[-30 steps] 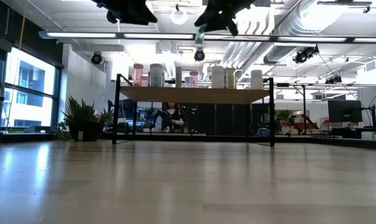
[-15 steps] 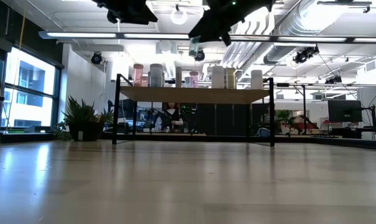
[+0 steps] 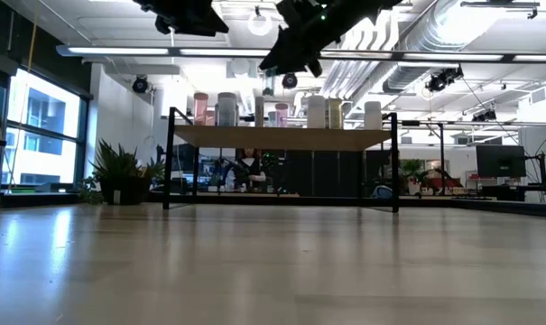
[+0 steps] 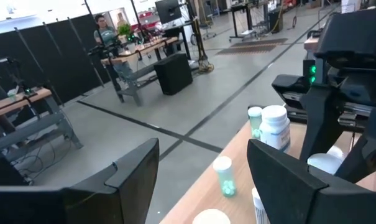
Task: Pick and place medicine bottles onto shelf by color
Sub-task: Put the green pill bottle on the shelf, then return to Home Position
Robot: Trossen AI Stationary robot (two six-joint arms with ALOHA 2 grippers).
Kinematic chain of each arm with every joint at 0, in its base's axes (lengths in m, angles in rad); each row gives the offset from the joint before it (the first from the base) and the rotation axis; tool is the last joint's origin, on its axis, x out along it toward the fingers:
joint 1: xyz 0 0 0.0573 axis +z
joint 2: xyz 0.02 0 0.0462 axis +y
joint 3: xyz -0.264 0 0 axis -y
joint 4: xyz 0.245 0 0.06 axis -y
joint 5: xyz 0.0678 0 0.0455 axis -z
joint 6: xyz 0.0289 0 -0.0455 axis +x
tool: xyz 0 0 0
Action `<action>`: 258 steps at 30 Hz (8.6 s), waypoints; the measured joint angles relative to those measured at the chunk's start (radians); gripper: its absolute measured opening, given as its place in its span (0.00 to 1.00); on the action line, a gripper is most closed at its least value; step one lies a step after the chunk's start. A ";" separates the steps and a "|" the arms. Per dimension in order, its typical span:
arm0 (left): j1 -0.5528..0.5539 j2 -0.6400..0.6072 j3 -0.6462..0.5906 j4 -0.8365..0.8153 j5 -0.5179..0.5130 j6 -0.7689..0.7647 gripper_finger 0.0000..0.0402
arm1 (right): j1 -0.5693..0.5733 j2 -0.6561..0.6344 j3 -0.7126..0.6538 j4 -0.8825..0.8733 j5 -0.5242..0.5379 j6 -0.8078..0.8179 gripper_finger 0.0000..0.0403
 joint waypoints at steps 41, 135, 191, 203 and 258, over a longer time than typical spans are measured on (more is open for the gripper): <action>0.000 0.000 0.000 -0.037 0.001 -0.004 0.58 | 0.023 0.103 0.000 -0.051 0.109 -0.068 0.25; -0.290 -0.984 -0.720 -0.290 0.386 -0.420 0.57 | 0.243 0.013 0.395 -0.374 0.309 0.258 0.39; -0.290 -0.980 -0.832 -0.268 0.285 -0.393 0.57 | 0.453 -1.443 -1.077 -0.113 0.573 0.264 0.39; -0.290 -0.980 -0.831 -0.268 0.286 -0.393 0.57 | 0.453 -1.641 -1.236 -0.012 0.415 0.281 0.39; -0.290 -0.980 -0.831 -0.268 0.286 -0.393 0.57 | 0.453 -1.632 -1.338 0.050 0.361 0.280 0.39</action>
